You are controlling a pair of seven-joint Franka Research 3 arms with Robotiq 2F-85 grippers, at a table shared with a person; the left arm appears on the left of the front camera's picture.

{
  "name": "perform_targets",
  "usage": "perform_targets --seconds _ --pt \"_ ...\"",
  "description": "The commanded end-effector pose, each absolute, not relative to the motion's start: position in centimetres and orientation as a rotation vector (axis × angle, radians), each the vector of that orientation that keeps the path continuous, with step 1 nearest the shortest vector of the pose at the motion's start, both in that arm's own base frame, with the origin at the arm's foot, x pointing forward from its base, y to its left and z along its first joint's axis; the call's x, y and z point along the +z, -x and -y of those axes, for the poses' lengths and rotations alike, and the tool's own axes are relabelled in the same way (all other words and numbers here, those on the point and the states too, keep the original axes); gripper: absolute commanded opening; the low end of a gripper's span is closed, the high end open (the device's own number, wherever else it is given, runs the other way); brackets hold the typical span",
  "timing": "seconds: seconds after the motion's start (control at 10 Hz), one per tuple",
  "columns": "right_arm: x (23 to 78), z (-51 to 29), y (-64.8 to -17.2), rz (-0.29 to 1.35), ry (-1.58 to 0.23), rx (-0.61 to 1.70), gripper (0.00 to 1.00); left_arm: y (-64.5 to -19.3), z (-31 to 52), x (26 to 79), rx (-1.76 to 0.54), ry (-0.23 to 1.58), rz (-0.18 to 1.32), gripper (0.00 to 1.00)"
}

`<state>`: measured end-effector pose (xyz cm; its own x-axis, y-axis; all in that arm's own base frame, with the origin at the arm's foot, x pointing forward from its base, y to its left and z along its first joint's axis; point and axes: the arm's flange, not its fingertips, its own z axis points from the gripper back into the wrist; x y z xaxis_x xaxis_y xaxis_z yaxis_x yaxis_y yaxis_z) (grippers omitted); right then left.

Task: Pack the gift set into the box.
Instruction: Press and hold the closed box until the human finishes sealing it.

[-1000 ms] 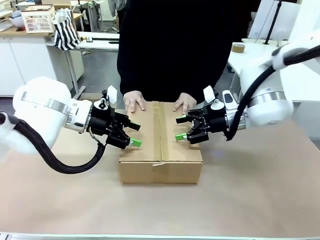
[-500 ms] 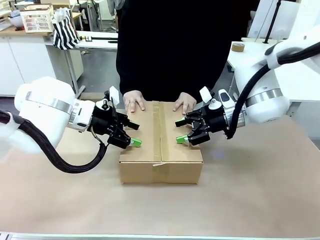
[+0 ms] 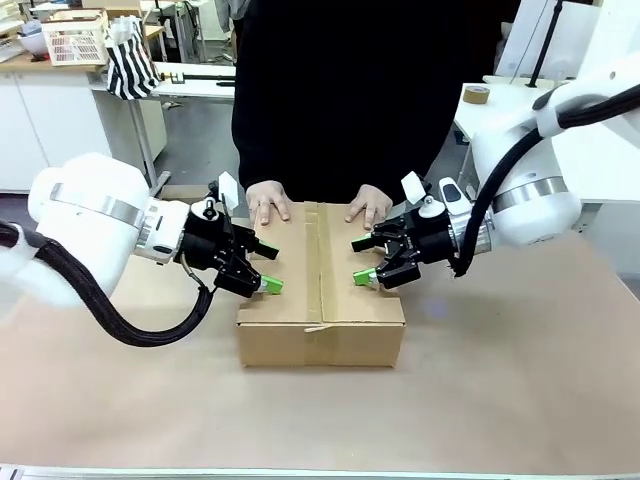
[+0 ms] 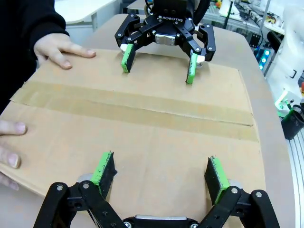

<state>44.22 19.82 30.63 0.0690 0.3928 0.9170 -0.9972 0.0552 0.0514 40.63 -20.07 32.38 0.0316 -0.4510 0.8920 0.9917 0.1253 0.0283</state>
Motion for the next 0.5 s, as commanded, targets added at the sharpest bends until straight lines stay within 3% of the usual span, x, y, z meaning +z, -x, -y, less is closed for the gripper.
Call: perform_targets --seconds 0.0,0.4 --pt "30.35 -20.06 -43.98 0.914 -0.900 1.301 1.00 -40.45 19.98 32.17 -1.301 0.787 0.912 1.00" --pt "30.35 -20.06 -43.98 0.914 -0.900 1.301 1.00 -40.45 19.98 32.17 -1.301 0.787 0.912 1.00"
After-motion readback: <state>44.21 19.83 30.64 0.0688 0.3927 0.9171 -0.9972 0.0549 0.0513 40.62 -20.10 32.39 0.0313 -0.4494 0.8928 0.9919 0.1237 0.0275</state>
